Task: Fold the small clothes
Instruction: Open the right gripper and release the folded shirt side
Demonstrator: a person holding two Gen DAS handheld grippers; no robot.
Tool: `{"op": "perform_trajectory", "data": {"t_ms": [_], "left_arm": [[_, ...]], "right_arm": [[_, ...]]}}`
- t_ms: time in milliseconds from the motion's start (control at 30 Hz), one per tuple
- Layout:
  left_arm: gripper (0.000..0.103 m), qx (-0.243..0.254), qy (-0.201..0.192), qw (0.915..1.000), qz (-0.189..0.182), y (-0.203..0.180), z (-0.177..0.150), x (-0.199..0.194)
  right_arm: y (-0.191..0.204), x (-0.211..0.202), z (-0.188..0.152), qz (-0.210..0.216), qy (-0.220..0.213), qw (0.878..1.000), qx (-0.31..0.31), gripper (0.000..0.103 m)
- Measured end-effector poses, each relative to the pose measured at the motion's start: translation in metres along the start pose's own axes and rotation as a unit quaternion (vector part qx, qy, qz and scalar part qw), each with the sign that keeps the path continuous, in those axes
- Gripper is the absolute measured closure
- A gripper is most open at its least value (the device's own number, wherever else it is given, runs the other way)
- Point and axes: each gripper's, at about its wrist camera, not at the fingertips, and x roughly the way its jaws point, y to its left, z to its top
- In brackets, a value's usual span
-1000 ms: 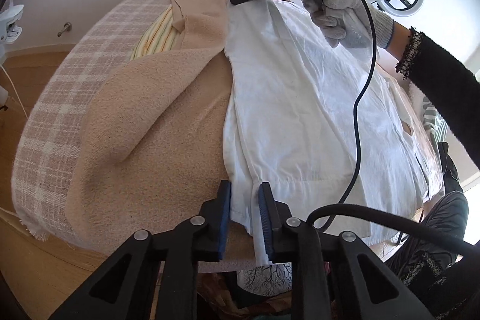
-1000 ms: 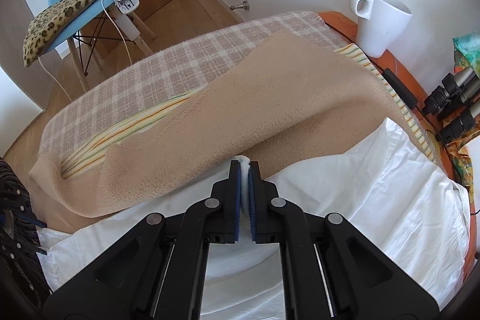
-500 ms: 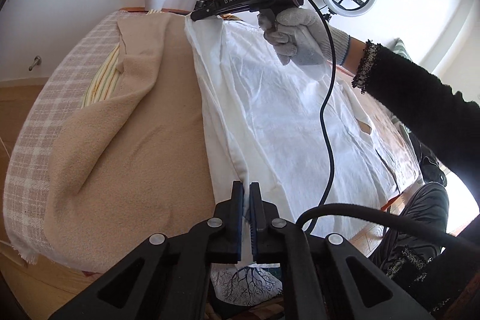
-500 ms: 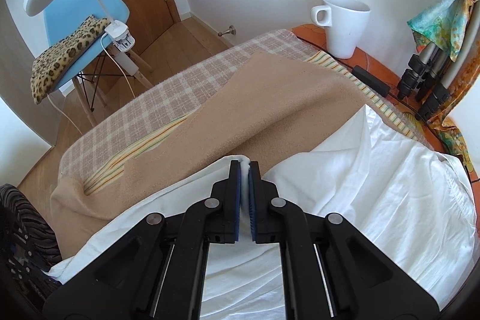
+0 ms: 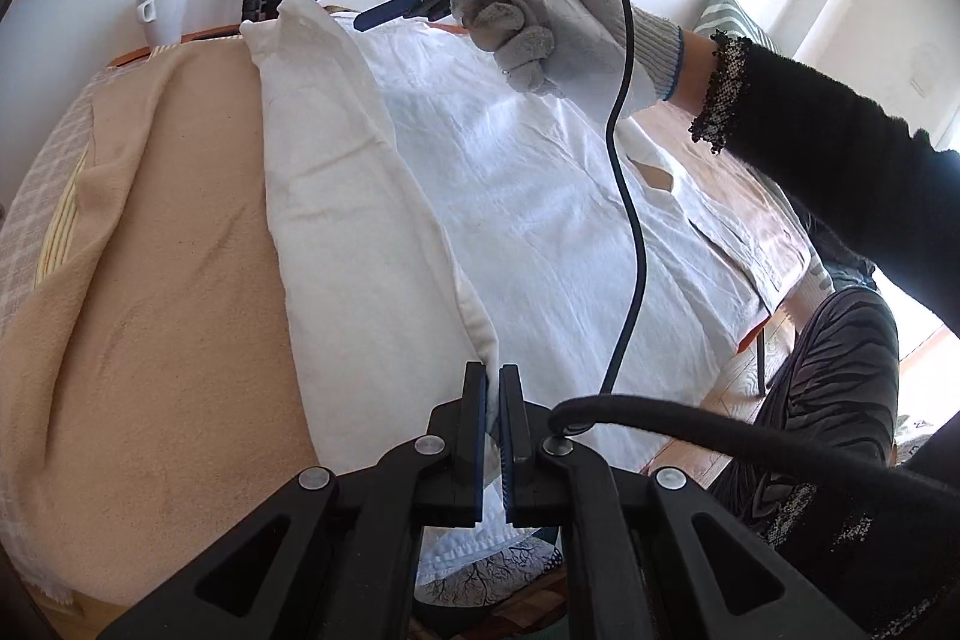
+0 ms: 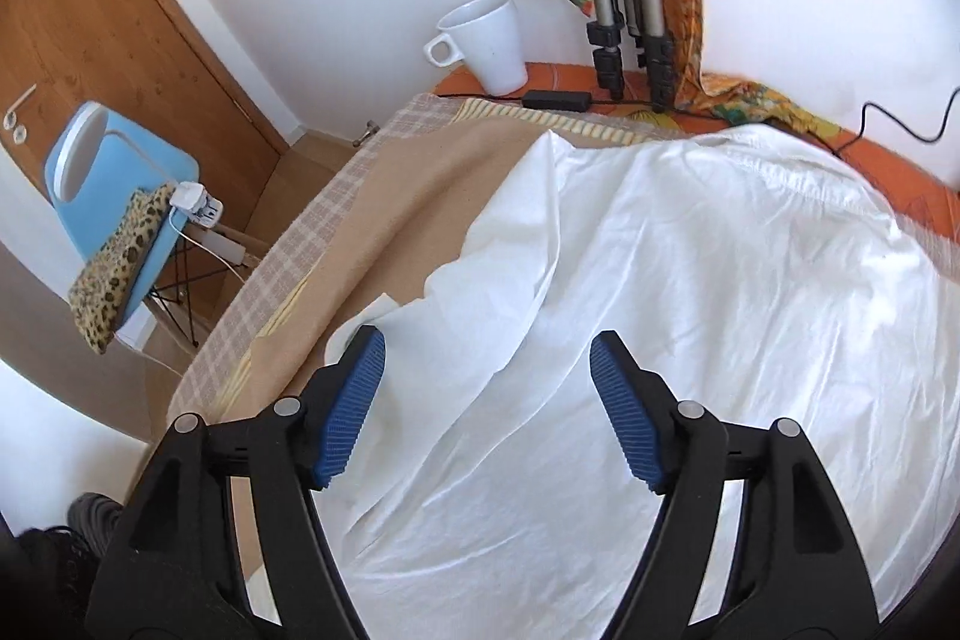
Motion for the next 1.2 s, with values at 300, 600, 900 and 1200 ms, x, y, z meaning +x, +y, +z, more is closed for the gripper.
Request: {"op": "perform_trajectory", "data": {"t_ms": [300, 600, 900, 1200], "left_arm": [[0.094, 0.022, 0.029, 0.9993, 0.004, -0.016, -0.002, 0.016], [0.082, 0.045, 0.008, 0.9982, 0.038, -0.031, -0.026, -0.016], [0.078, 0.022, -0.014, 0.9943, 0.104, -0.013, -0.040, -0.045], [0.077, 0.046, -0.028, 0.9926, 0.109, -0.012, -0.024, -0.035]], "right_arm": [[-0.024, -0.001, -0.020, 0.037, 0.016, 0.996, 0.073, 0.028], [-0.039, 0.009, -0.036, -0.003, 0.044, 0.996, 0.081, 0.032], [-0.038, 0.026, -0.044, -0.023, 0.051, 0.995, 0.088, 0.072], [-0.042, 0.027, -0.038, -0.081, 0.065, 0.991, 0.079, 0.097]]}}
